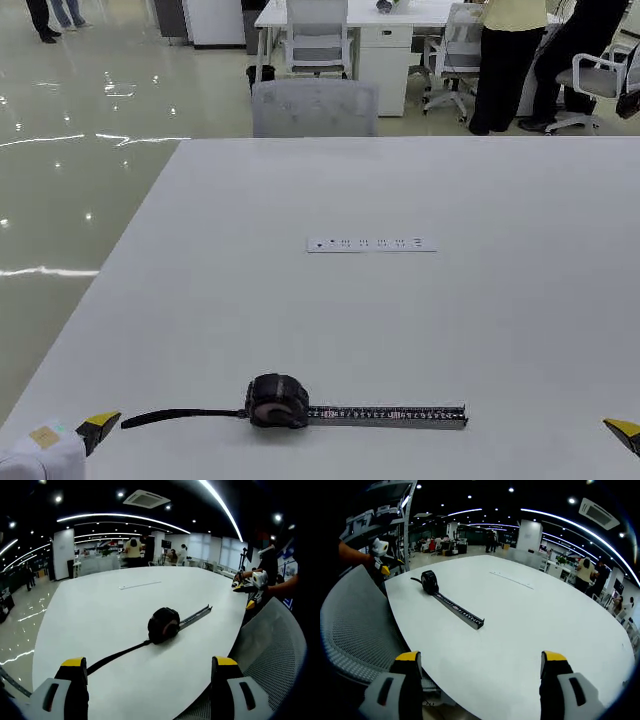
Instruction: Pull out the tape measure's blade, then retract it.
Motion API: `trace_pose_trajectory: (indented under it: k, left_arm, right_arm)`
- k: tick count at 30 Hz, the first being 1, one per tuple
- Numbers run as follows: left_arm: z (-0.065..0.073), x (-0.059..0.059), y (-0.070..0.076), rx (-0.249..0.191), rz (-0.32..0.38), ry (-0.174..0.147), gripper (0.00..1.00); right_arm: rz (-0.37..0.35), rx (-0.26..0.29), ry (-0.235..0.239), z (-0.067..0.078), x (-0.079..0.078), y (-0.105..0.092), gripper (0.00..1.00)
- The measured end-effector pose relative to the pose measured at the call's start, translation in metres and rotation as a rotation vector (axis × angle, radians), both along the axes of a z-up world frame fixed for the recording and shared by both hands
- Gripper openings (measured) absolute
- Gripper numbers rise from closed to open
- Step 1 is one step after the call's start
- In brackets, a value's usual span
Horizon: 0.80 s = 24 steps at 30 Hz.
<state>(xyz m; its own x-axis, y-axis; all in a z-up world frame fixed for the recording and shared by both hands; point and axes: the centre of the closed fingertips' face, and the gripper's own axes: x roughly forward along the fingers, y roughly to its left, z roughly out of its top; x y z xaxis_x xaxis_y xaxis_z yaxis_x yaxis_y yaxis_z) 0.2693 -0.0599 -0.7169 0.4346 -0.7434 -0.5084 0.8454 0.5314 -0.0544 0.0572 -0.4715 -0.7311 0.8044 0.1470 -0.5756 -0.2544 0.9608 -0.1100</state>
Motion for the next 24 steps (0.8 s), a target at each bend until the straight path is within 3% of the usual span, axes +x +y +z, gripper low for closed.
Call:
trace_pose_trajectory:
  k: [7,11,13,15,18,24]
  left_arm:
    - [-0.002,0.004,0.005,-0.013,0.002,0.001,1.0]
    - [-0.002,0.008,0.005,-0.003,0.001,-0.013,1.0]
    - [-0.001,0.011,0.005,-0.004,-0.004,-0.003,1.0]
    - [0.003,0.013,0.006,-0.001,-0.008,-0.021,1.0]
    - [0.007,0.011,0.006,-0.015,0.005,-0.02,1.0]
    - [0.001,0.009,0.014,-0.012,0.017,-0.007,1.0]
  right_arm:
    - [-0.033,0.05,-0.007,0.0,-0.002,0.006,1.0]
    - [-0.016,0.05,-0.006,-0.002,0.0,0.012,1.0]
    - [-0.004,0.049,0.003,-0.003,-0.001,0.012,1.0]
    - [0.006,0.047,0.008,-0.003,-0.003,0.012,1.0]
    - [0.007,0.04,0.0,0.0,-0.004,0.008,1.0]
    - [-0.036,0.073,-0.008,-0.001,-0.004,0.003,1.0]
